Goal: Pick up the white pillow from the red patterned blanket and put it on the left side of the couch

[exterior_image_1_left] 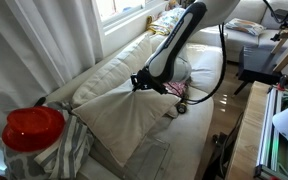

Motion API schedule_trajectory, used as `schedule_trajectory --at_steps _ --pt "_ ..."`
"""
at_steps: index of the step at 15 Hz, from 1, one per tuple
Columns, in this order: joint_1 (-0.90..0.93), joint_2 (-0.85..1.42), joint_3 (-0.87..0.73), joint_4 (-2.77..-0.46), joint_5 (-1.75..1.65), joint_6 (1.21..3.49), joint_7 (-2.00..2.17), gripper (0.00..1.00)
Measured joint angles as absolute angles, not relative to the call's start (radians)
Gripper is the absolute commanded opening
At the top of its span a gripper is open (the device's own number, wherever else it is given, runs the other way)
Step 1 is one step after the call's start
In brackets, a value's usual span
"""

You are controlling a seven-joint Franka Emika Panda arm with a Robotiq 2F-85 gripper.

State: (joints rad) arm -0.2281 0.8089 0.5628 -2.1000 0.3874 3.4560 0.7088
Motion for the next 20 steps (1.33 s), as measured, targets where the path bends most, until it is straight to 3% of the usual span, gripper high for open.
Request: schedule_trajectory --at_steps 16,17,18,20 --pt "-0.285 1.077 0.671 -1.877 0.219 3.456 0.667 0.02" --pt "-0.284 1.098 0.672 -1.859 0.214 3.455 0.654 0.28" --pt "-0.283 1.116 0.672 -1.842 0.214 3.454 0.639 0.29" --pt "-0.279 1.142 0.672 -1.814 0.214 3.451 0.619 0.42"
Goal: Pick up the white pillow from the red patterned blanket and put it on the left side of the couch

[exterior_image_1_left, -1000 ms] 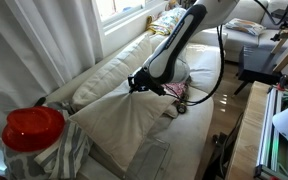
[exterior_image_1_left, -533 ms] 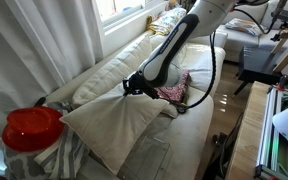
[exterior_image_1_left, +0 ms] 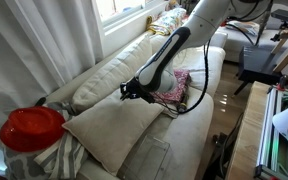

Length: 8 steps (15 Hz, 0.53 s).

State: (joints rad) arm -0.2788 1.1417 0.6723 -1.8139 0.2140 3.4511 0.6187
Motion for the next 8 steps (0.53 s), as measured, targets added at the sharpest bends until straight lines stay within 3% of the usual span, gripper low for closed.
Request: schedule_trajectory --at_steps 6,8 --pt "-0.265 1.118 0.67 -1.784 0.228 3.395 0.589 0.88" --pt "-0.265 1.072 0.653 -1.802 0.257 3.363 0.573 0.99"
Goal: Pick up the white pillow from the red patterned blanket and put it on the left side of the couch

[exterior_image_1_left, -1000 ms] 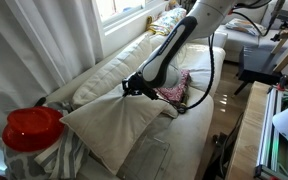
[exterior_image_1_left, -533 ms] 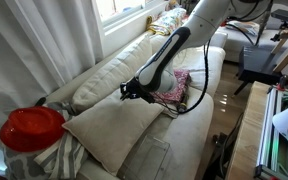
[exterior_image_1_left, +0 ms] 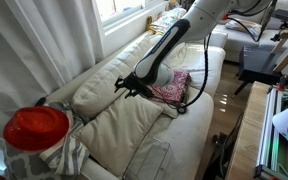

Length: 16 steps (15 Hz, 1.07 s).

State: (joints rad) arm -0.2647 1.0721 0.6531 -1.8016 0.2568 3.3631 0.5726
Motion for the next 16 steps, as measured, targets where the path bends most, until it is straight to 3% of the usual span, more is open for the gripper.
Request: schedule_trajectory --at_steps 9,16 --pt "-0.256 0.627 0.483 -2.03 0.388 2.895 0.46 1.0" --pt "-0.096 0.315 0.312 -2.177 0.365 2.7 0.285 1.0"
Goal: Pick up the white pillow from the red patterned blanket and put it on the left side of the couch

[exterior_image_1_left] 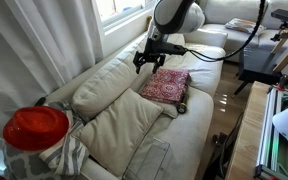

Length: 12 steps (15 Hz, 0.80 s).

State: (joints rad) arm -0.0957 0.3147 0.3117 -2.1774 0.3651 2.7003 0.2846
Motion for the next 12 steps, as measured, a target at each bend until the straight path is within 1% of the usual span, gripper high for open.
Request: schedule_trajectory --at_steps 6,12 --pt "0.062 0.141 0.271 -2.263 0.259 2.67 0.224 1.0" --pt "0.117 0.082 0.258 -2.291 0.212 2.668 0.22 1.0"
